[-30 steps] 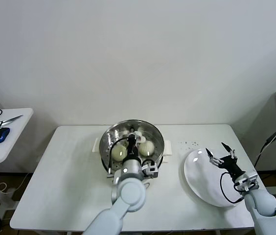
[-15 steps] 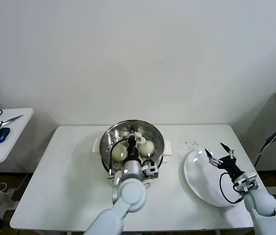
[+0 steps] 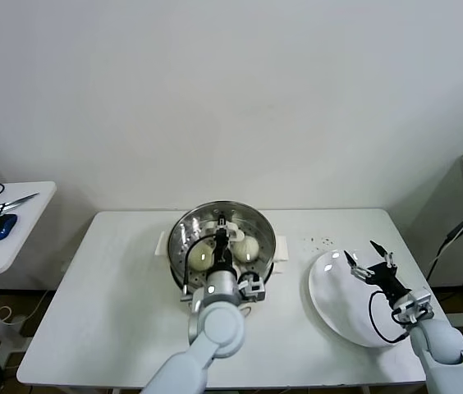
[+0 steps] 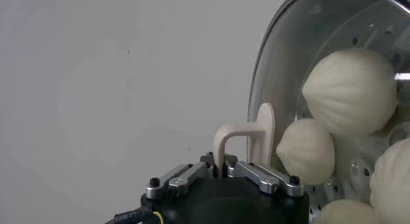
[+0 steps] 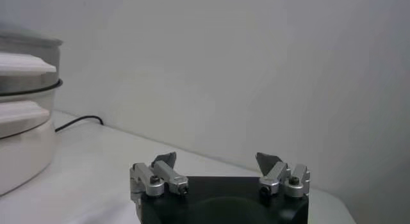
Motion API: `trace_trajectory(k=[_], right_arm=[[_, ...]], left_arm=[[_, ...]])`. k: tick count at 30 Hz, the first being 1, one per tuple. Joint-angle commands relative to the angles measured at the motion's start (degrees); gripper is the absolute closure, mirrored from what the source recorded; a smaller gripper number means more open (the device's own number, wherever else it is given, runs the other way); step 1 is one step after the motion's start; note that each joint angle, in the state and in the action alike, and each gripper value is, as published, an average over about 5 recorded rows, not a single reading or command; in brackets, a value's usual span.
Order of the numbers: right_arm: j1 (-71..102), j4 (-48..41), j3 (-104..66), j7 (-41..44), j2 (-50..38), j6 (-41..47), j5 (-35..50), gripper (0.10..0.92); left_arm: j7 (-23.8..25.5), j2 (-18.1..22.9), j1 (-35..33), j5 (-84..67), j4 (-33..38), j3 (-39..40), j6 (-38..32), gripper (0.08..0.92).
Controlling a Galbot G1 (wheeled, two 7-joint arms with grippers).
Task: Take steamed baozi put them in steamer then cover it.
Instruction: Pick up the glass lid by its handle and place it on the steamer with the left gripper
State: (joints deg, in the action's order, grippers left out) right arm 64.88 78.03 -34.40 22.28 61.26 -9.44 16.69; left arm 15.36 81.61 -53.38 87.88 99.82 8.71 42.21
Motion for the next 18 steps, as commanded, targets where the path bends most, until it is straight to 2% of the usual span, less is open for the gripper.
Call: trace_trajectory(k=[1, 9, 18], right_arm=[[0.0, 0.2, -0.1, 0.1, 0.0, 0.0, 0.0, 0.203], [-0.2, 0.2, -0.1, 0.4, -0.3, 0.2, -0.1, 0.203], [-0.9, 0.0, 0.1, 0.4, -0.2, 0.8, -0.9, 0.203]], left_arm=[[0.9, -0.2, -0.3, 0.0, 0.1, 0.6, 2.8, 0.849], [3.0, -2.3, 0.7, -1.9, 3.0, 0.2, 2.8, 0.831], [4.7, -5.9, -2.1, -5.2, 10.9, 1.2, 2.8, 0.593]])
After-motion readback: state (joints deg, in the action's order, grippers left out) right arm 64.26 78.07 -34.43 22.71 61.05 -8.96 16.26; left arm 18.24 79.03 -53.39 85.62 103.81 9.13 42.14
